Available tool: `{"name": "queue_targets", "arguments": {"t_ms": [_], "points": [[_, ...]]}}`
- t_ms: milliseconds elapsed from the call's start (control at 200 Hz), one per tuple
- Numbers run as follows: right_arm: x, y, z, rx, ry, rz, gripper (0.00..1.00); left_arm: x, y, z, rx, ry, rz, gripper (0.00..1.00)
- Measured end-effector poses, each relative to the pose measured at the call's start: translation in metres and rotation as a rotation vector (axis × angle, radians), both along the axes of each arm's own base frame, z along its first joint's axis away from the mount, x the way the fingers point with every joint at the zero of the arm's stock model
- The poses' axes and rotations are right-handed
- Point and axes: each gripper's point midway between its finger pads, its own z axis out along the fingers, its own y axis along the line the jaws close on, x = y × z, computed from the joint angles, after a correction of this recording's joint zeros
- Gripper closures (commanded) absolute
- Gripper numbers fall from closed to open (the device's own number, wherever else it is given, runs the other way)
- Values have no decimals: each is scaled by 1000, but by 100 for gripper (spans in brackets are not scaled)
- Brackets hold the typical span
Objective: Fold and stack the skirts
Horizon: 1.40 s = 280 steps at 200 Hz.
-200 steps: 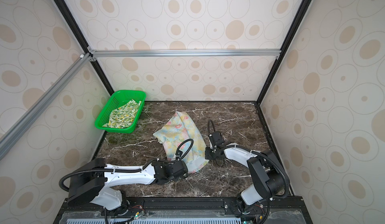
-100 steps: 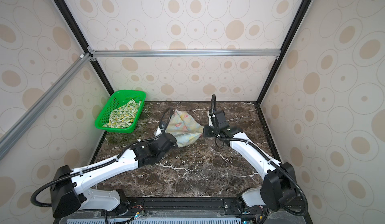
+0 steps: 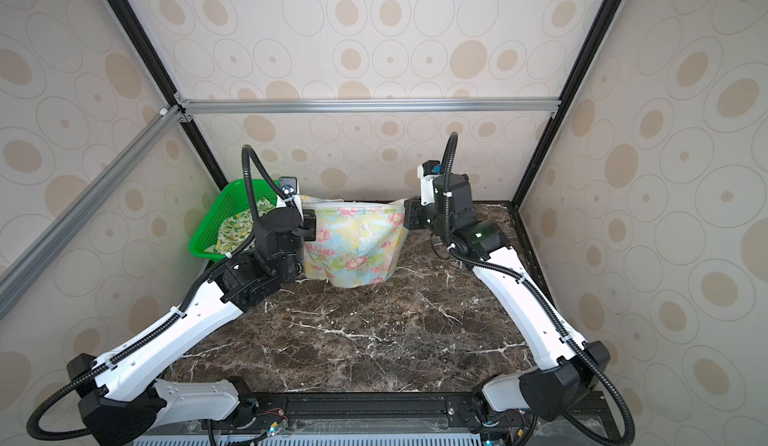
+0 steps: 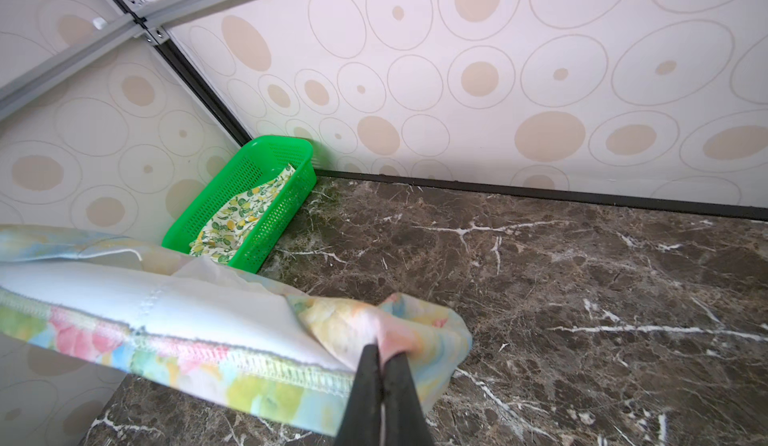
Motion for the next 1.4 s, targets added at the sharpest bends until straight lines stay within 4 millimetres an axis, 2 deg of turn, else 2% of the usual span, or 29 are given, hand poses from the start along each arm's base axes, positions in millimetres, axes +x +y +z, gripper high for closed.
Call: {"name": "queue_targets", "arguments": {"t_ms": [185,295,395,500,645,755,860,955,1050,1115,1180,1280,1360,1401], "points": [[-10,-4,9,-12,-24,11,100,1,-3,6,39,-9,-24,100],[-7,-7,6,-33,-27,0,100,3,-9,3,41,-3,-46,100],[3,-8,-3,-63,-19,-14,100,14,-14,-5,48,9,-51,100],[28,-12,-22,-108,9,-43,100,38,-19,-23,62,37,-48,100],[76,-21,-47,-136,50,-83,100,86,-23,-44,67,79,-57,100],[103,-27,-50,-138,44,-101,100,121,-29,-44,52,77,-66,100],[109,-31,-39,-147,14,-103,100,139,-32,-38,48,57,-75,100],[104,-32,-23,-144,-27,-99,100,139,-33,-29,36,29,-86,100],[92,-33,-11,-131,-60,-85,100,132,-32,-17,10,-8,-108,100],[77,-34,-12,-117,-65,-68,100,122,-29,-17,-7,-19,-124,100],[58,-34,-20,-96,-54,-44,100,105,-25,-27,-32,-10,-154,100],[29,-30,-55,-66,2,-13,100,79,-20,-59,-89,34,-201,100],[4,-25,-103,-67,90,7,100,61,-16,-104,-134,112,-222,100],[-10,-21,-133,-75,154,16,100,53,-14,-131,-157,165,-224,100]]}}
